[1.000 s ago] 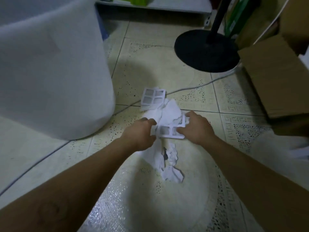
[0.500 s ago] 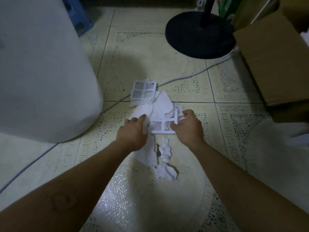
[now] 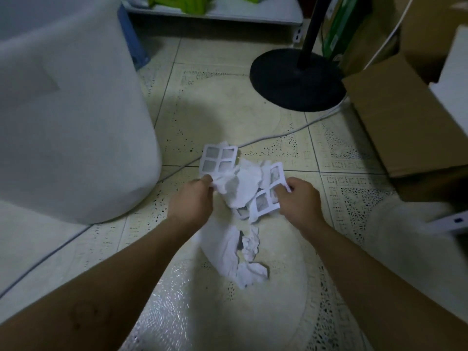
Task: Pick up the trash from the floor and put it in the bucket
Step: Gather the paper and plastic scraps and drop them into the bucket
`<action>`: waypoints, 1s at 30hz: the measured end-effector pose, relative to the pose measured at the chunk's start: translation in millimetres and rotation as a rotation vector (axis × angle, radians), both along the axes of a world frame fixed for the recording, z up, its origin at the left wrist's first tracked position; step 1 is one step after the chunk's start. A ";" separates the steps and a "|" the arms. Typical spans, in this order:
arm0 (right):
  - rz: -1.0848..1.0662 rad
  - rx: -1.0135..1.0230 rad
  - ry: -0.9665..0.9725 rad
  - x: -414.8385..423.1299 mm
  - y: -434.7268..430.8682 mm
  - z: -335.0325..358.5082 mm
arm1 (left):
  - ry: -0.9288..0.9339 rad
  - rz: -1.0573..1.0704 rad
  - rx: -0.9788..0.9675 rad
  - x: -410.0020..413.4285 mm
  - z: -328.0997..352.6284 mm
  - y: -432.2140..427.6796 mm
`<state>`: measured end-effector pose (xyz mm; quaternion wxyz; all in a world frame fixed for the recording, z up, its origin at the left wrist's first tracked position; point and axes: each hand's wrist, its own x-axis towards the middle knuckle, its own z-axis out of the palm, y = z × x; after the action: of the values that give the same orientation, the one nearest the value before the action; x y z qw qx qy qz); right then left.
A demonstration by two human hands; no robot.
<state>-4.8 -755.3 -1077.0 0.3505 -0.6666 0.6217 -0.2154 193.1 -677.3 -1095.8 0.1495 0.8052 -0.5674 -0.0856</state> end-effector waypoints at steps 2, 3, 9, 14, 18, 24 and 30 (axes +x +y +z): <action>-0.004 0.005 -0.047 3.7 -4.7 15.3 | 0.002 -0.011 -0.032 4.4 17.7 -4.7; 0.000 0.010 -0.075 5.8 -6.4 23.5 | -0.004 -0.013 -0.052 6.8 27.4 -6.9; 0.093 0.026 -0.081 16.0 -11.5 58.1 | 0.007 -0.085 -0.103 7.1 79.8 -8.2; 0.119 0.074 -0.242 18.4 1.3 70.1 | -0.044 -0.098 -0.038 12.1 105.5 -1.6; 0.089 0.128 -0.354 12.0 6.9 89.5 | -0.023 -0.145 -0.078 14.2 136.2 -3.4; 0.162 0.075 -0.415 19.8 9.6 148.7 | 0.048 -0.242 -0.078 14.5 203.0 -18.9; 0.296 0.136 -0.358 43.8 4.0 223.4 | -0.085 -0.309 -0.131 51.3 274.0 -23.6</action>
<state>39.0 -751.3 -853.6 0.5271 -0.6762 0.4583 -0.2341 244.5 -700.8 -821.8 0.1623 0.6998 -0.6947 -0.0362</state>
